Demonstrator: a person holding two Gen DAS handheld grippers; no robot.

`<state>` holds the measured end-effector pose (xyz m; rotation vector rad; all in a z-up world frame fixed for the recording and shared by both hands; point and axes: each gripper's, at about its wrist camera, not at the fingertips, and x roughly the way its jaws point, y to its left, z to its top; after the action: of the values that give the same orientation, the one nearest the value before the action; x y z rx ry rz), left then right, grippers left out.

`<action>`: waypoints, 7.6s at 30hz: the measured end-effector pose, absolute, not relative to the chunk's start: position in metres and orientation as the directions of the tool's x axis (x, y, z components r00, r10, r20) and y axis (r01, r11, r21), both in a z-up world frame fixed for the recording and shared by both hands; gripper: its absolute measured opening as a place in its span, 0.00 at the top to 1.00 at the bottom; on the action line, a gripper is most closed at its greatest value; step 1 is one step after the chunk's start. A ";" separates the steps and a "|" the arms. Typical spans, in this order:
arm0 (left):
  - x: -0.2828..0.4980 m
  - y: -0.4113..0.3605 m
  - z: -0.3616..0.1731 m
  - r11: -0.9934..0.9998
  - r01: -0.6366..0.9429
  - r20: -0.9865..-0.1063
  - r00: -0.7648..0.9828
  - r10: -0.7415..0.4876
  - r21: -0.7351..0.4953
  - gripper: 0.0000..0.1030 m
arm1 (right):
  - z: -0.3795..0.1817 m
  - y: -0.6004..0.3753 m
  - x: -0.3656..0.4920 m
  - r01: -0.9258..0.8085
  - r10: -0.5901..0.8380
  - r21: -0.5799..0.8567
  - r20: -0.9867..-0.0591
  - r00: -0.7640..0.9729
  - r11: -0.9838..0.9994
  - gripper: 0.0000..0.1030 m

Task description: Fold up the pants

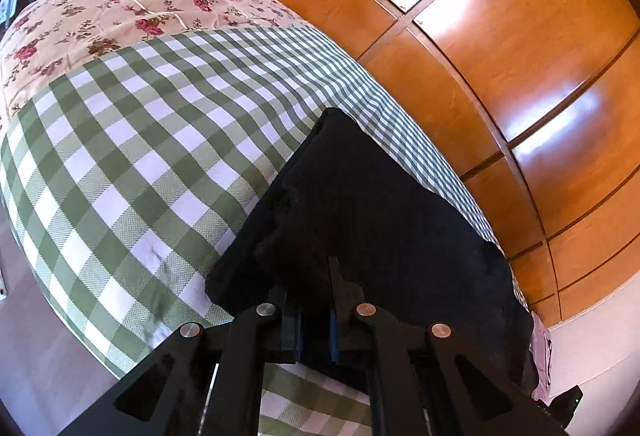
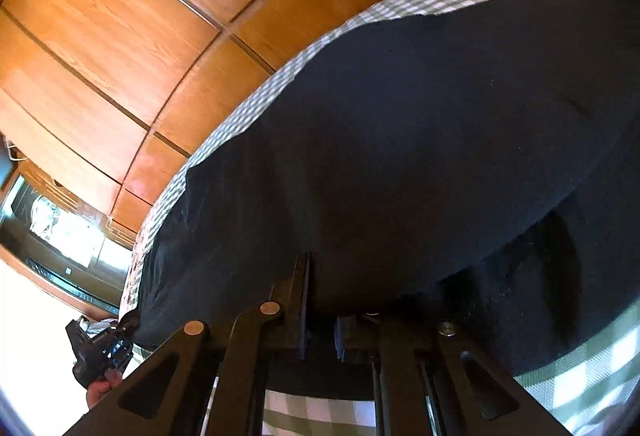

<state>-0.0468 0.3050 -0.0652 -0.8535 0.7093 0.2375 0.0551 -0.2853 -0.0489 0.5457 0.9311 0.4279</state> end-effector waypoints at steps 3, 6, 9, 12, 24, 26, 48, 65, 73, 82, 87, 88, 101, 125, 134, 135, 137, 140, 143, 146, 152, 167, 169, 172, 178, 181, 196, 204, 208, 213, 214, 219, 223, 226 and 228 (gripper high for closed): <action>-0.056 0.306 -0.049 0.576 -0.447 -0.592 0.802 -0.081 -0.685 0.92 | -0.038 -0.286 0.056 -0.131 0.577 0.618 -0.609 0.544 0.775 0.90; -0.056 0.305 -0.040 0.594 -0.453 -0.593 0.803 -0.051 -0.664 0.92 | -0.030 -0.287 0.053 -0.162 0.596 0.625 -0.585 0.551 0.763 0.90; -0.047 0.301 -0.057 0.659 -0.515 -0.696 0.718 -0.019 -0.549 0.92 | -0.041 -0.282 0.053 -0.163 0.590 0.606 -0.617 0.521 0.778 0.90; -0.047 0.297 -0.060 0.664 -0.523 -0.699 0.715 0.000 -0.535 0.87 | -0.054 -0.289 0.050 -0.125 0.616 0.660 -0.595 0.516 0.741 0.90; -0.057 0.258 0.002 0.728 -0.539 -0.557 0.789 0.261 -0.423 0.71 | -0.036 -0.397 0.080 0.056 0.497 0.732 -0.515 0.699 0.679 0.64; -0.043 0.238 0.002 0.785 -0.470 -0.561 0.805 0.193 -0.404 0.71 | -0.040 -0.425 0.087 0.108 0.454 0.735 -0.520 0.723 0.670 0.64; 0.045 0.108 -0.029 0.923 -0.103 -0.643 0.746 -0.174 -0.370 0.71 | -0.008 -0.529 0.086 0.235 0.247 0.654 -0.557 0.793 0.719 0.90; 0.053 0.072 -0.036 0.927 -0.014 -0.655 0.712 -0.253 -0.375 0.71 | -0.062 -0.462 0.071 0.117 0.577 0.826 -0.479 0.661 0.552 0.55; 0.052 0.054 -0.027 0.936 0.045 -0.648 0.710 -0.276 -0.350 0.71 | -0.049 -0.353 0.079 -0.115 0.622 0.651 -0.635 0.459 0.750 0.92; 0.058 0.061 -0.031 0.940 0.020 -0.669 0.698 -0.257 -0.341 0.71 | -0.065 -0.382 0.069 -0.031 0.640 0.702 -0.629 0.442 0.712 0.92; 0.071 0.081 -0.034 0.931 -0.042 -0.681 0.693 -0.234 -0.363 0.71 | -0.041 -0.383 0.067 -0.162 0.715 0.724 -0.574 0.399 0.671 0.79; 0.075 0.085 -0.033 0.927 -0.053 -0.679 0.697 -0.231 -0.370 0.71 | -0.029 -0.381 0.061 -0.234 0.732 0.707 -0.565 0.379 0.667 0.79; 0.094 0.092 -0.060 0.957 -0.055 -0.656 0.739 -0.153 -0.285 0.71 | 0.012 -0.222 0.170 -0.459 0.768 0.622 -0.574 0.284 0.635 0.68; 0.083 0.113 -0.071 0.898 -0.012 -0.559 0.787 -0.263 -0.440 0.71 | -0.053 -0.056 0.257 -0.651 0.546 0.267 -0.793 0.271 0.711 0.92; 0.083 0.110 -0.069 0.909 -0.022 -0.570 0.785 -0.243 -0.417 0.71 | -0.003 -0.099 0.221 -0.654 0.596 0.237 -0.695 0.402 0.718 0.68; 0.083 0.109 -0.069 0.912 -0.024 -0.573 0.784 -0.237 -0.410 0.71 | -0.002 -0.102 0.214 -0.668 0.598 0.224 -0.693 0.402 0.709 0.68; 0.083 0.108 -0.068 0.916 -0.027 -0.578 0.783 -0.229 -0.400 0.71 | -0.004 -0.110 0.198 -0.695 0.593 0.200 -0.707 0.386 0.691 0.68; 0.083 0.106 -0.068 0.923 -0.032 -0.585 0.782 -0.216 -0.383 0.71 | -0.016 -0.121 0.187 -0.694 0.569 0.179 -0.727 0.385 0.698 0.69; 0.083 0.106 -0.068 0.926 -0.032 -0.589 0.780 -0.212 -0.376 0.71 | -0.038 -0.122 0.193 -0.642 0.527 0.194 -0.761 0.378 0.741 0.72; 0.084 0.104 -0.067 0.933 -0.039 -0.598 0.777 -0.196 -0.357 0.71 | -0.043 -0.126 0.201 -0.617 0.545 0.243 -0.756 0.364 0.749 0.76; 0.082 0.096 -0.063 0.957 -0.067 -0.626 0.768 -0.131 -0.282 0.70 | -0.033 -0.140 0.187 -0.586 0.519 0.225 -0.755 0.400 0.779 0.75; 0.050 0.063 -0.059 0.990 -0.088 -0.631 0.776 0.000 -0.108 0.53 | -0.013 -0.332 0.107 -0.310 0.445 0.322 -0.707 0.549 0.895 0.69; 0.049 0.059 -0.056 0.991 -0.093 -0.639 0.769 0.013 -0.091 0.52 | -0.009 -0.362 0.101 -0.231 0.405 0.334 -0.705 0.583 0.914 0.68; 0.048 0.058 -0.050 0.987 -0.090 -0.653 0.757 -0.020 -0.134 0.52 | -0.006 -0.407 0.091 -0.111 0.345 0.360 -0.696 0.629 0.927 0.67; 0.042 0.036 -0.042 0.978 0.035 -0.637 0.754 -0.160 -0.205 0.52 | -0.011 -0.511 0.063 0.217 0.167 0.437 -0.685 0.709 0.873 0.66; 0.042 0.017 -0.043 0.981 0.105 -0.642 0.744 -0.185 -0.162 0.51 | -0.015 -0.568 0.044 0.385 0.075 0.517 -0.664 0.744 0.765 0.66; 0.045 -0.001 -0.046 0.983 0.133 -0.676 0.713 -0.186 -0.129 0.49 | -0.021 -0.620 0.051 0.435 0.081 0.607 -0.638 0.766 0.665 0.92; 0.045 -0.003 -0.048 0.983 0.141 -0.681 0.709 -0.184 -0.118 0.46 | -0.042 -0.631 0.048 0.473 0.076 0.608 -0.661 0.747 0.637 0.91; 0.047 0.002 -0.045 0.977 0.155 -0.687 0.695 -0.213 -0.145 0.46 | -0.030 -0.629 0.037 0.450 0.042 0.620 -0.615 0.787 0.643 0.76; 0.056 0.007 -0.042 0.985 0.130 -0.695 0.697 -0.175 -0.117 0.45 | -0.037 -0.637 0.028 0.493 0.025 0.628 -0.632 0.774 0.603 0.51; 0.058 0.010 -0.042 0.987 0.118 -0.696 0.699 -0.163 -0.113 0.45 | -0.040 -0.637 0.026 0.495 0.030 0.631 -0.635 0.772 0.598 0.51; 0.071 0.031 -0.046 0.991 0.033 -0.716 0.688 -0.115 -0.127 0.44 | -0.046 -0.635 0.029 0.435 0.083 0.675 -0.590 0.803 0.596 0.50; 0.075 0.039 -0.049 0.988 0.039 -0.724 0.676 -0.135 -0.148 0.42 | -0.053 -0.634 0.046 0.419 0.114 0.719 -0.564 0.818 0.554 0.50; 0.073 0.037 -0.051 0.989 0.057 -0.724 0.676 -0.140 -0.138 0.40 | -0.057 -0.633 0.058 0.410 0.138 0.741 -0.554 0.821 0.532 0.63; 0.072 0.038 -0.051 0.987 0.066 -0.721 0.677 -0.150 -0.144 0.40 | -0.060 -0.631 0.070 0.408 0.162 0.750 -0.556 0.815 0.521 0.80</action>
<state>0.0720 0.0380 -0.0515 -0.1094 0.8186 -0.1217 0.0699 -0.6309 -0.0596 1.0293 0.6272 -0.1598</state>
